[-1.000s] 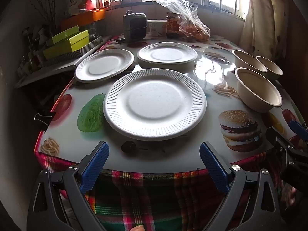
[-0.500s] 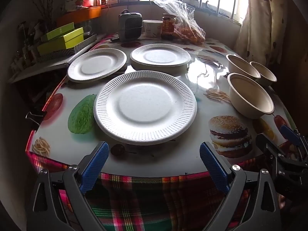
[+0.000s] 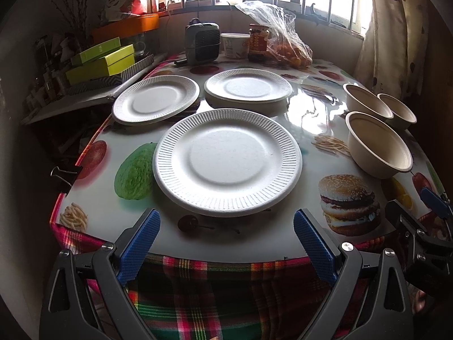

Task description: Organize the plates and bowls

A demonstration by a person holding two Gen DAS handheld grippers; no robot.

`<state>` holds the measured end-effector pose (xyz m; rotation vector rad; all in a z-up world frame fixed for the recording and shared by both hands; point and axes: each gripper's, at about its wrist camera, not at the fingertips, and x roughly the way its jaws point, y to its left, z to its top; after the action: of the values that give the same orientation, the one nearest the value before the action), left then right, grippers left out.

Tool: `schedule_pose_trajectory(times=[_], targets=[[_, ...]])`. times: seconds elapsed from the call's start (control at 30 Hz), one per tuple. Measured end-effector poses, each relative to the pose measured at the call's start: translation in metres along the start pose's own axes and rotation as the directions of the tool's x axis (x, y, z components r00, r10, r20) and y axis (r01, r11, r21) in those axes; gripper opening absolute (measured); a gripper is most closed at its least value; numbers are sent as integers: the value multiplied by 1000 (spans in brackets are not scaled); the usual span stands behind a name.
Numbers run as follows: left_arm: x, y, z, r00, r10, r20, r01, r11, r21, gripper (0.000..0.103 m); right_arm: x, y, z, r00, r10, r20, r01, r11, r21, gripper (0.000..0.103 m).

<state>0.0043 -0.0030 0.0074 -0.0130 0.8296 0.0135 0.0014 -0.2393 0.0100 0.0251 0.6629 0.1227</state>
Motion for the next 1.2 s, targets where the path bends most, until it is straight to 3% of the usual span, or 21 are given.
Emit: schedule_pose_trajectory(times=[1.2], targets=[[-2,-1,1,1000,14,1,-14,1000,5,96,1,-6,-1,1000,-5,-5,5,1000,15,103]])
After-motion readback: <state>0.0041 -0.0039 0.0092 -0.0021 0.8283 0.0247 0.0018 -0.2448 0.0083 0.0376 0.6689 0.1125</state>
